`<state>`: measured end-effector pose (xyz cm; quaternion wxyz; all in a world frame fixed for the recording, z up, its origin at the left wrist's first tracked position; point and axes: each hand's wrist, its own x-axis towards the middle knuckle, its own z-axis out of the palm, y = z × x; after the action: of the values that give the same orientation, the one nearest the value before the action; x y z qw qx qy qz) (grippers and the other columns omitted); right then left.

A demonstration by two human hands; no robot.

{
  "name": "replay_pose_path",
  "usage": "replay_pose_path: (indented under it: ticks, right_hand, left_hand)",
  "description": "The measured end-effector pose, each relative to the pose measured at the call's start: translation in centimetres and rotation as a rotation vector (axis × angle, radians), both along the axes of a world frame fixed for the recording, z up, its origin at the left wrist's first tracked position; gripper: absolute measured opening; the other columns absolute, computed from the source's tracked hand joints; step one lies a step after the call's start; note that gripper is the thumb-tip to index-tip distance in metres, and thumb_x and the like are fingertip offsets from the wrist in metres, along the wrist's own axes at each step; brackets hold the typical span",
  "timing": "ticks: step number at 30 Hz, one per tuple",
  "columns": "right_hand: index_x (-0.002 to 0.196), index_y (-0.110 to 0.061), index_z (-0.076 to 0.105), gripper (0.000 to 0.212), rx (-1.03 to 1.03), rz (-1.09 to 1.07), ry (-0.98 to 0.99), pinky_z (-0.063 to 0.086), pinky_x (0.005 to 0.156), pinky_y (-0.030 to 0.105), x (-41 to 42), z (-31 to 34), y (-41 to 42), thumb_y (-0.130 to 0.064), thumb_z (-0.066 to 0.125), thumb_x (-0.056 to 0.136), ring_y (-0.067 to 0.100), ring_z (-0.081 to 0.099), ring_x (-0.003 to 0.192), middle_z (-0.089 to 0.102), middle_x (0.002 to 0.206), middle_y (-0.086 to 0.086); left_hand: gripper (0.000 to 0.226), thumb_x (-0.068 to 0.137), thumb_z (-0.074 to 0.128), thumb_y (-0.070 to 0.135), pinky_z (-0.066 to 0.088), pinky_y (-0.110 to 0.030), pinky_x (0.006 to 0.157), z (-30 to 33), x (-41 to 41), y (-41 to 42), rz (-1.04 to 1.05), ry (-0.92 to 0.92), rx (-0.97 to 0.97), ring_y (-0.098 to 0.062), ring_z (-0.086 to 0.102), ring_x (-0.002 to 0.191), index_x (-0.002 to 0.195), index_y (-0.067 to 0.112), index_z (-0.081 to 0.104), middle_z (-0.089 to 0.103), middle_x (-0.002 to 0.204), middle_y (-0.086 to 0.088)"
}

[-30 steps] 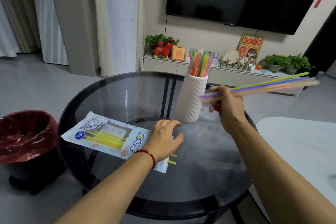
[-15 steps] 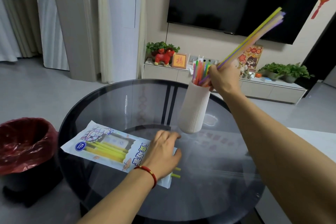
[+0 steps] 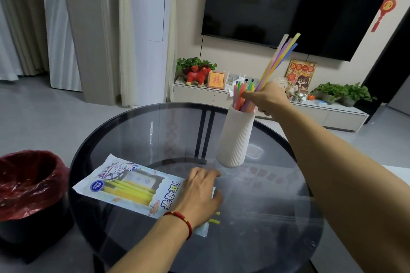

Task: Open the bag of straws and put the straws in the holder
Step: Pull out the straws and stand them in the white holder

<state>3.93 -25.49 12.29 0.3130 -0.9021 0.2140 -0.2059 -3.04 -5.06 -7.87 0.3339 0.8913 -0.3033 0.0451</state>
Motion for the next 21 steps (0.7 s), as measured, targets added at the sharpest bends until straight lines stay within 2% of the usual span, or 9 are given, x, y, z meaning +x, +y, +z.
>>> replay_pose_path:
  ticks: [2, 6, 10, 11, 13, 15, 17, 19, 21]
  right_hand:
    - [0.065, -0.009, 0.054, 0.047, -0.009, -0.008, -0.067, 0.039, 0.046, 0.028, -0.4, 0.9, 0.2, -0.042, 0.079, 0.088, 0.015, 0.043, 0.048, 0.051, 0.060, 0.005]
    - [0.093, 0.005, 0.071, 0.042, -0.016, 0.027, -0.187, 0.053, 0.061, 0.037, -0.7, 1.7, 0.8, -0.037, 0.073, 0.096, 0.015, 0.054, 0.055, 0.062, 0.072, 0.008]
    - [0.083, -0.006, 0.063, 0.038, -0.063, 0.026, -0.128, 0.050, 0.053, 0.029, -0.7, 1.8, 1.0, -0.041, 0.073, 0.095, 0.014, 0.056, 0.056, 0.064, 0.076, 0.009]
    - [0.091, -0.005, 0.065, 0.039, -0.079, 0.013, -0.170, 0.057, 0.063, 0.033, -0.6, 1.9, 1.0, -0.042, 0.073, 0.094, 0.019, 0.065, 0.067, 0.069, 0.089, 0.012]
    - [0.126, -0.006, 0.061, 0.052, -0.128, -0.033, -0.345, 0.060, 0.089, 0.042, -0.5, 2.1, 0.8, -0.041, 0.077, 0.091, 0.026, 0.068, 0.100, 0.069, 0.119, 0.015]
    - [0.149, -0.010, 0.041, 0.076, -0.164, 0.012, -0.592, 0.056, 0.092, 0.032, -0.6, 2.8, 0.9, -0.030, 0.082, 0.088, 0.022, 0.061, 0.108, 0.061, 0.130, 0.013]
    - [0.158, -0.005, 0.027, 0.094, -0.245, 0.115, -0.819, 0.050, 0.088, 0.014, -0.8, 3.6, 1.1, -0.016, 0.082, 0.084, 0.021, 0.057, 0.116, 0.054, 0.142, 0.014]
    - [0.158, 0.002, 0.027, 0.091, -0.377, 0.163, -0.920, 0.046, 0.102, 0.013, -0.5, 4.0, 1.1, -0.007, 0.077, 0.083, 0.029, 0.053, 0.134, 0.043, 0.155, 0.015]
    - [0.154, 0.000, 0.041, 0.067, -0.490, 0.191, -0.851, 0.045, 0.110, 0.028, -0.4, 3.8, 1.3, -0.003, 0.067, 0.092, 0.030, 0.055, 0.136, 0.051, 0.154, 0.017]
  left_hand:
    - [0.044, 0.097, 0.049, 0.034, 0.036, -0.033, 0.109, 0.0, 0.1, 0.1, 0.010, 0.017, 0.009, -0.015, 0.035, 0.134, 0.140, 0.029, 0.044, 0.045, 0.140, 0.002]
    - [0.045, 0.097, 0.048, 0.035, 0.035, -0.032, 0.108, -0.1, 0.0, 0.2, 0.017, 0.029, 0.015, -0.015, 0.035, 0.134, 0.141, 0.030, 0.043, 0.044, 0.142, 0.002]
    - [0.044, 0.096, 0.048, 0.035, 0.034, -0.030, 0.106, -0.2, -0.1, 0.0, 0.011, 0.026, 0.013, -0.013, 0.035, 0.134, 0.140, 0.030, 0.043, 0.043, 0.143, 0.002]
    - [0.044, 0.096, 0.048, 0.035, 0.034, -0.030, 0.107, -0.3, 0.0, 0.0, 0.011, 0.026, 0.012, -0.013, 0.035, 0.134, 0.140, 0.030, 0.043, 0.043, 0.143, 0.002]
    - [0.045, 0.096, 0.048, 0.034, 0.033, -0.031, 0.109, -0.2, 0.1, 0.0, 0.014, 0.023, 0.012, -0.013, 0.033, 0.135, 0.140, 0.030, 0.043, 0.043, 0.144, 0.002]
    - [0.046, 0.096, 0.049, 0.035, 0.032, -0.031, 0.110, -0.2, 0.3, 0.1, 0.019, 0.023, 0.015, -0.013, 0.031, 0.136, 0.141, 0.030, 0.042, 0.043, 0.144, 0.002]
    - [0.046, 0.096, 0.049, 0.035, 0.032, -0.032, 0.109, -0.3, 0.3, 0.1, 0.026, 0.032, 0.022, -0.014, 0.032, 0.136, 0.141, 0.031, 0.041, 0.042, 0.145, 0.002]
    - [0.045, 0.096, 0.049, 0.036, 0.033, -0.032, 0.109, -0.3, 0.2, 0.0, 0.030, 0.038, 0.026, -0.014, 0.034, 0.135, 0.140, 0.031, 0.041, 0.042, 0.144, 0.001]
    - [0.045, 0.096, 0.048, 0.035, 0.033, -0.031, 0.108, -0.3, 0.2, -0.1, 0.027, 0.042, 0.024, -0.014, 0.034, 0.135, 0.140, 0.031, 0.041, 0.042, 0.144, 0.001]
